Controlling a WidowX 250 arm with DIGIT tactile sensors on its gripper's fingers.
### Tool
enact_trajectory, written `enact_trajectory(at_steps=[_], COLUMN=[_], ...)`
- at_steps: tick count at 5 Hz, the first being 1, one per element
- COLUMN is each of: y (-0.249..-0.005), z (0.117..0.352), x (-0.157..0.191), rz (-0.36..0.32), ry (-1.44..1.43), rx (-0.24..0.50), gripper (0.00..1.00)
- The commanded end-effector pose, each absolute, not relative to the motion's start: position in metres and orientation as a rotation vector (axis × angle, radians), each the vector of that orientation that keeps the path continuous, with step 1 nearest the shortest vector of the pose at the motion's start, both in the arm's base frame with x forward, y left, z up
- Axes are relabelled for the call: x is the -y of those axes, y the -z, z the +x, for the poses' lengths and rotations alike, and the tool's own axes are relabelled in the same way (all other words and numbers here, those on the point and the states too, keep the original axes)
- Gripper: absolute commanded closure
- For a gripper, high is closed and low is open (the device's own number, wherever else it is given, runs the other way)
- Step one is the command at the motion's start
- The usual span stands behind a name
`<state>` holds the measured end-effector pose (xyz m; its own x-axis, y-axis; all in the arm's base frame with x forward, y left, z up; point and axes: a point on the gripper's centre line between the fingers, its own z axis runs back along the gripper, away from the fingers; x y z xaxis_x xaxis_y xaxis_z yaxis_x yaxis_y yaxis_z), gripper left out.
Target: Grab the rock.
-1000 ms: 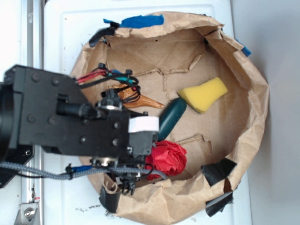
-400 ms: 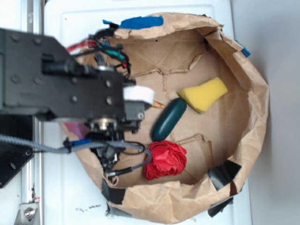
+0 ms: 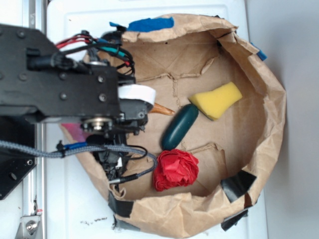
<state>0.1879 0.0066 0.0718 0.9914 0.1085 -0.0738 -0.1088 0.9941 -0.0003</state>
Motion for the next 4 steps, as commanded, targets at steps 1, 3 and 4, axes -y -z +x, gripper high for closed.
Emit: enact_trajectory(at_steps=[1, 3, 4], y=[-0.059, -0.028, -0.023], z=[0.2, 0.214, 0.217], x=[-0.001, 0.007, 0.008], rz=[-0.051, -0.021, -0.014], ry=[-0.155, -0.147, -0.144], rx=[0.003, 0.009, -0.008], gripper=[0.0, 0.0, 0.0])
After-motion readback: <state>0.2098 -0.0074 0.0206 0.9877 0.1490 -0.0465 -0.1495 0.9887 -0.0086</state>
